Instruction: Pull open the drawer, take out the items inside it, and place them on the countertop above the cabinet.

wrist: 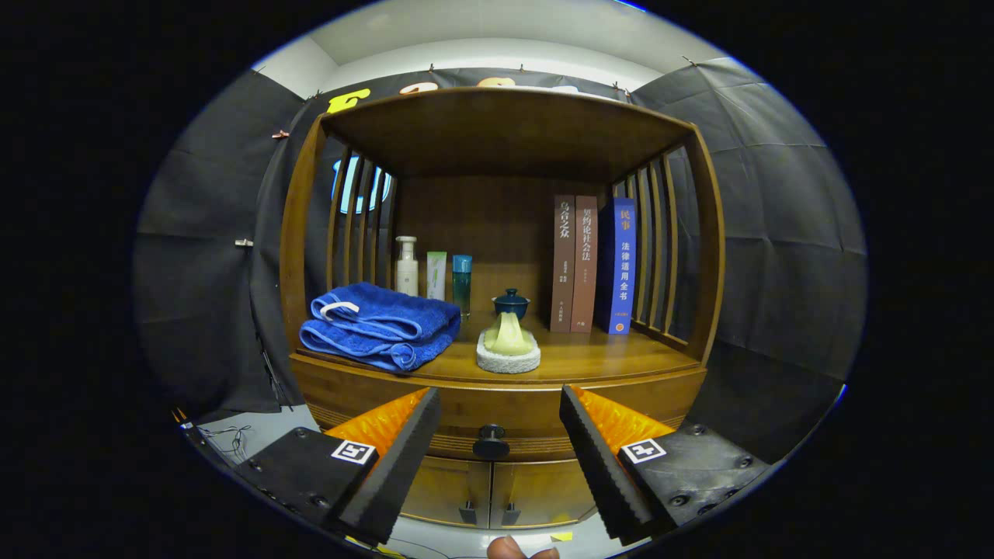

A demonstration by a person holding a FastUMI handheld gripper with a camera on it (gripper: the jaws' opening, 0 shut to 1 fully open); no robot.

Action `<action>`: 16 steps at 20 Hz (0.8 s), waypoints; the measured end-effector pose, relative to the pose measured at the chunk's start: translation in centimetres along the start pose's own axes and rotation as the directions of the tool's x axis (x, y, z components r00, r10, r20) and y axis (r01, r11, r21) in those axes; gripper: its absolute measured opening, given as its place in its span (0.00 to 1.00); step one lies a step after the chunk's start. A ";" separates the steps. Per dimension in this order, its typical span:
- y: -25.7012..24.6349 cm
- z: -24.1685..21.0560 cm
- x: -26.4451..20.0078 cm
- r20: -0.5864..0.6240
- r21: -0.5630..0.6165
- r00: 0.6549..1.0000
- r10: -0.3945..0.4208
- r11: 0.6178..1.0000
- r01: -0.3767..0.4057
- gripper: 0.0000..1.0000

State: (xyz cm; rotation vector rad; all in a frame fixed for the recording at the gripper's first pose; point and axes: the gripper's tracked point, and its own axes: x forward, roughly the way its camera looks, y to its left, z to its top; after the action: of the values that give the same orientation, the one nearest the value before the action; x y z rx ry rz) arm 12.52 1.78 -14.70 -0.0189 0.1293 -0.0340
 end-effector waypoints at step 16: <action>-2.2 9.9 -12.1 -0.023 0.026 1.000 0.004 1.000 -0.003 0.99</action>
State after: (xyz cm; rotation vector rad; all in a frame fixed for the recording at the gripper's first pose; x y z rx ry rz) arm 1.76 0.21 -3.29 0.0076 0.1519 -0.0321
